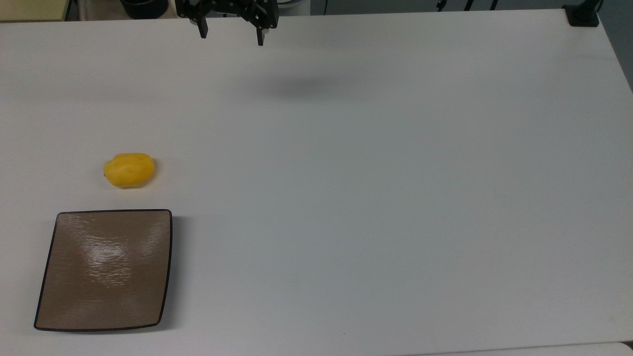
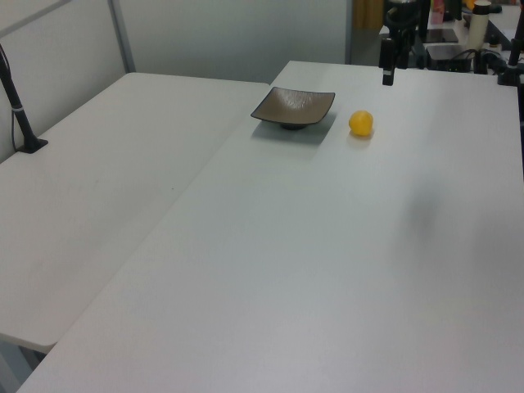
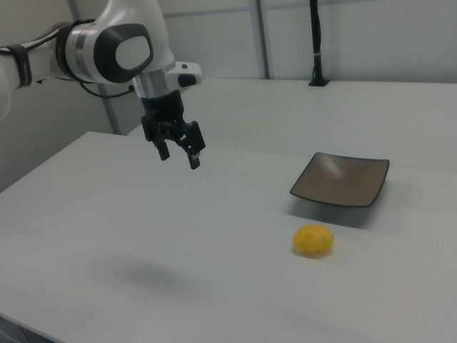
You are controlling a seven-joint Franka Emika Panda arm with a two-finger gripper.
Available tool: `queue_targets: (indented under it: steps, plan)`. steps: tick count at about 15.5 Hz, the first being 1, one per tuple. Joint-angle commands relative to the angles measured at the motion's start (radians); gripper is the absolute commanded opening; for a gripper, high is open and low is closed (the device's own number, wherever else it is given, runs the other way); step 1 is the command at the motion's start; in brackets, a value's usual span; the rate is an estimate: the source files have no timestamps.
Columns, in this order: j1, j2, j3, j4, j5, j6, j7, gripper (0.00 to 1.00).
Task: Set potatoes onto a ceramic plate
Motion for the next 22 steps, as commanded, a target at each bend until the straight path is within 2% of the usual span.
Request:
queue_targets:
  steps: [1, 19, 22]
  plan:
    - [0.004, -0.023, -0.004, -0.007, 0.0, -0.003, -0.005, 1.0]
    - [0.003, -0.024, -0.02, -0.018, -0.019, -0.049, -0.004, 1.0]
    - [0.004, -0.02, -0.021, -0.028, -0.019, -0.017, 0.112, 1.0]
